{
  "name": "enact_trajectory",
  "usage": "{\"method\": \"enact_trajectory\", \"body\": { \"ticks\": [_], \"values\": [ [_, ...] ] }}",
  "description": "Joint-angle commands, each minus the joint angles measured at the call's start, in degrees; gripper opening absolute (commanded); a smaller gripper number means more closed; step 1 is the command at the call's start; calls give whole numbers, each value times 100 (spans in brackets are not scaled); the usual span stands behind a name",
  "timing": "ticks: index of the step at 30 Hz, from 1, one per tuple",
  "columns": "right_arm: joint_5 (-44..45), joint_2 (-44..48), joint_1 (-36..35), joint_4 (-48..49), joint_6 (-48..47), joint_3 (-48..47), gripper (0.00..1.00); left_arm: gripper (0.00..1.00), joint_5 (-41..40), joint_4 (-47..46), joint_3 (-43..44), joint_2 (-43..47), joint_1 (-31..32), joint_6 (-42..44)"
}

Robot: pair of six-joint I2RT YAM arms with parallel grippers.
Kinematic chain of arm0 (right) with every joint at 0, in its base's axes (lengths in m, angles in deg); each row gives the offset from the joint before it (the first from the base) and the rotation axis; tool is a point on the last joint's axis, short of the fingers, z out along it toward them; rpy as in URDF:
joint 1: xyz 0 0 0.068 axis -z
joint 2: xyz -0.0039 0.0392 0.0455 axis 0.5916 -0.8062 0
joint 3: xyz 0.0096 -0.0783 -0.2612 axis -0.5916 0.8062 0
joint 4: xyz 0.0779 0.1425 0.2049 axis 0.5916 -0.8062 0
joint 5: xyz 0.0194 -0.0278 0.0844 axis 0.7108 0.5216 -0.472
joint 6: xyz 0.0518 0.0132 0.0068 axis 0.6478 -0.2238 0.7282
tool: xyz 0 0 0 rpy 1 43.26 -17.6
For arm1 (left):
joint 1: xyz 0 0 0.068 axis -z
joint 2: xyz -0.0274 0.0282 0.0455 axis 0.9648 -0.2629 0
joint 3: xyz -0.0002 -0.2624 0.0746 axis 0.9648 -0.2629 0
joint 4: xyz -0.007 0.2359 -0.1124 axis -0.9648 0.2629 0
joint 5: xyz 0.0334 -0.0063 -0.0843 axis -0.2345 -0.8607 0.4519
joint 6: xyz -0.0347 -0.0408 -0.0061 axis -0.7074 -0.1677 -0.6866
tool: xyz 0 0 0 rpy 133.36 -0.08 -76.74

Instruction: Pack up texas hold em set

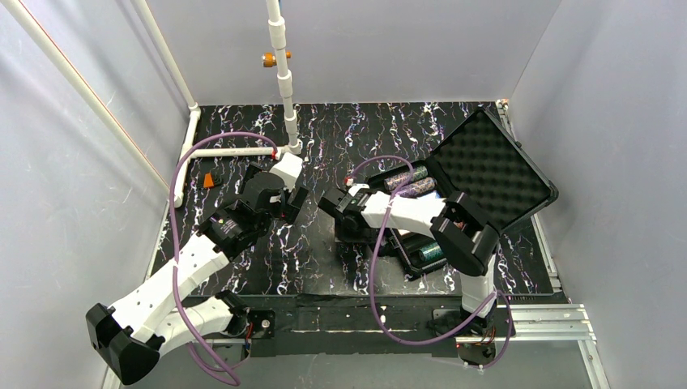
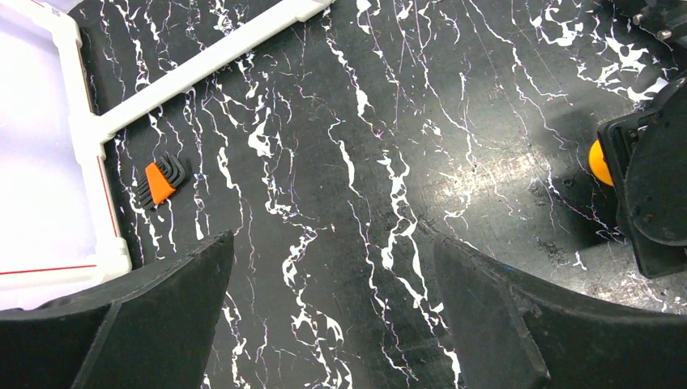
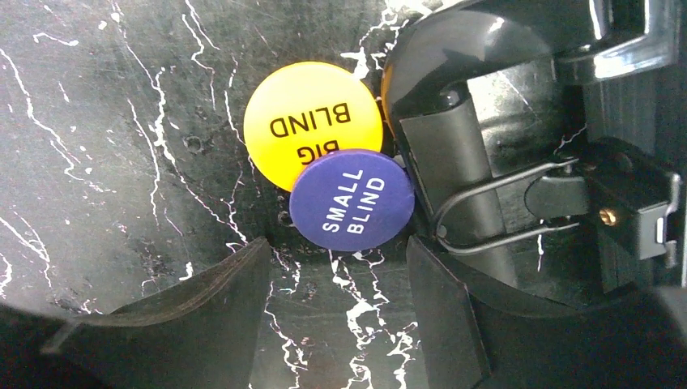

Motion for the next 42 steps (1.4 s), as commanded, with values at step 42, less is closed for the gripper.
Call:
{"method": "enact_trajectory", "body": {
  "ticks": [42],
  "values": [
    [939,-520,-36,-1004,-1023,-142,67,93,80,38,-72,77,-31,37]
  ]
}}
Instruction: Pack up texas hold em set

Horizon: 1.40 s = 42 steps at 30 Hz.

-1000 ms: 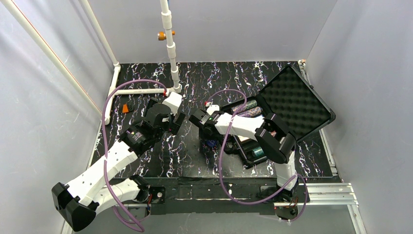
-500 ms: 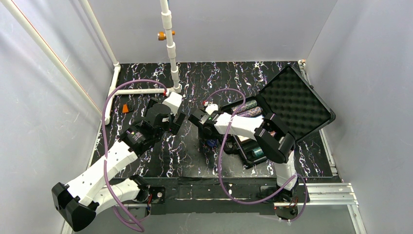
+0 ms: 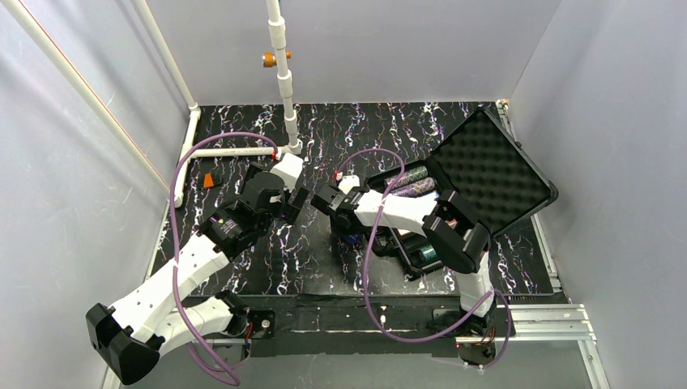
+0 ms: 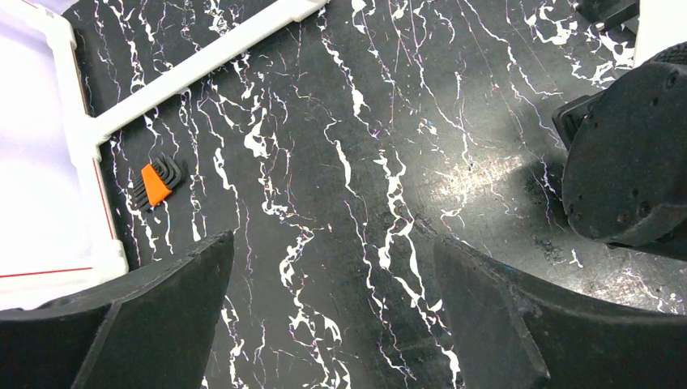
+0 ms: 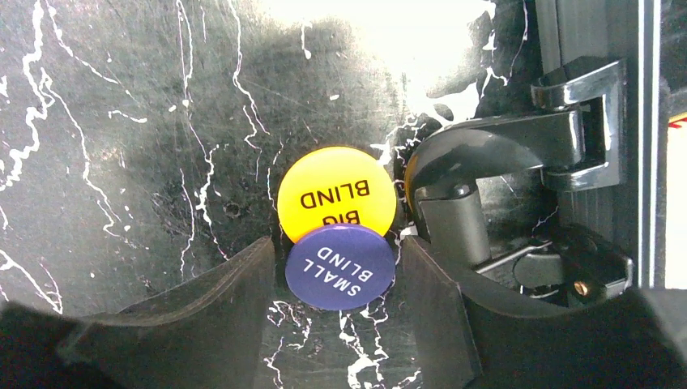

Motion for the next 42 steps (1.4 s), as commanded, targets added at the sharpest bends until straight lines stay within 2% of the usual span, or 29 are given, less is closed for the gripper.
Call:
{"method": "enact_trajectory", "body": {
  "ticks": [1,9,18,25,42],
  "values": [
    [131,-139,29,-1102,-373,372,67,93,13,36,-69,81,-31,35],
    [-54,-244,23,-899,-444,432,63,93,8,38,-72,64,-28,39],
    [-202,-204,23,-834,-513,451,48,93,5,34,-79,56,-26,44],
    [-290,-5,23,-916,-578,280,44,93,-2,25,-85,47,-29,48],
    [-626,745,23,-998,-744,-207,43,93,-5,2,-98,1,-27,62]
  ]
}}
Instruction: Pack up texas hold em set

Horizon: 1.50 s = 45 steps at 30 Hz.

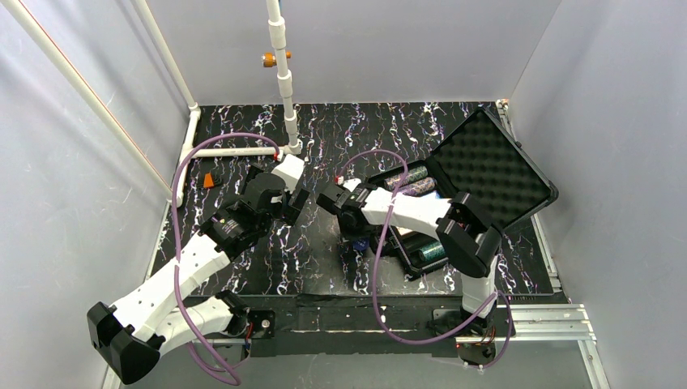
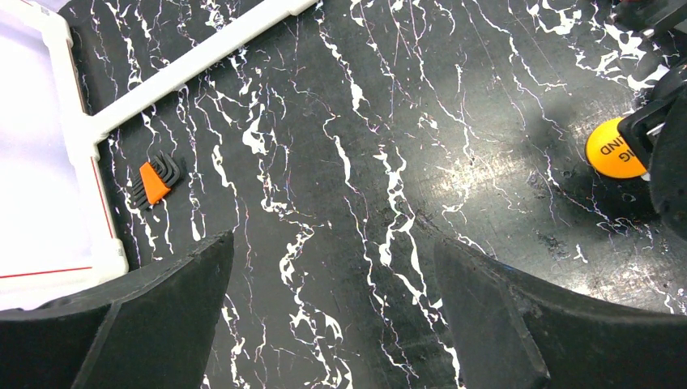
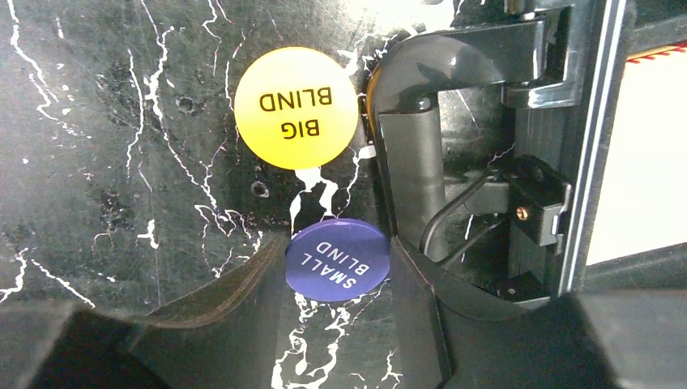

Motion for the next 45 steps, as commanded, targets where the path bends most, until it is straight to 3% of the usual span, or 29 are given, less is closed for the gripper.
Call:
{"method": "enact_trajectory", "body": {
  "ticks": [1,19,33,41,45],
  "values": [
    [0,333,31,-241,-128,-316,43,93,-22,5,-44,29,-25,26],
    [397,780,193,-641,-422,-819,43,93,42,-20,-63,37,-27,46],
    [338,1813,955,-517,-662,-34,44,93,164,-16,-53,-21,-26,41],
    [-819,1827,939,58,-529,704,68,92,457,-12,-44,-76,-25,53],
    [-1007,1652,875,234,-565,786,76,92,512,-5,-35,-111,-27,52]
  ]
}}
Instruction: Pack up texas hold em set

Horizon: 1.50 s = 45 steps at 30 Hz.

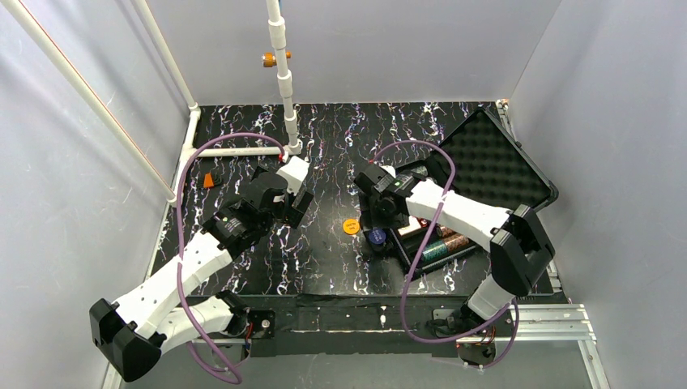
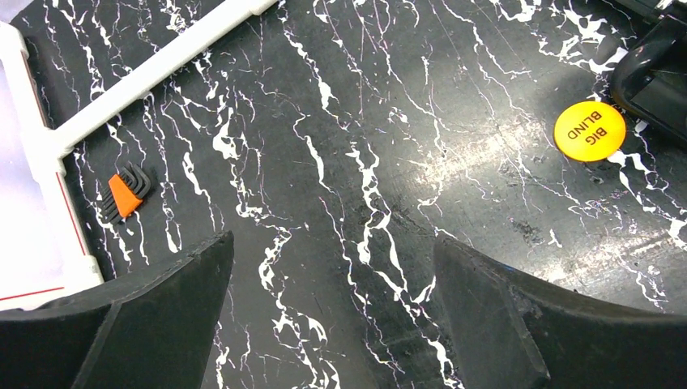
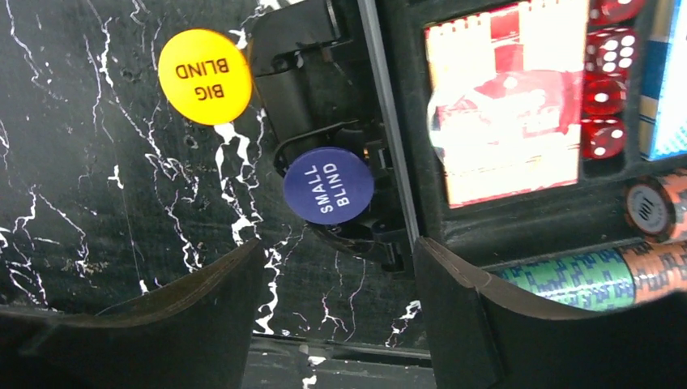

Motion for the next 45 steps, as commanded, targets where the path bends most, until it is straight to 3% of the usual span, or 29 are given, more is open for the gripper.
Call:
{"method": "enact_trajectory", "body": {
  "ticks": [1,24,45],
  "values": [
    [-366,-162,-106,339,-62,-79,77,92,120,-1,-24,-13,-30,25],
    [68,-1097,-203,290,-394,-165,78,92,158,8,-24,121,-27,41],
    [225,-1236,-194,394,-486,-7,69,92,211,16,-20,72,-25,40]
  ]
}}
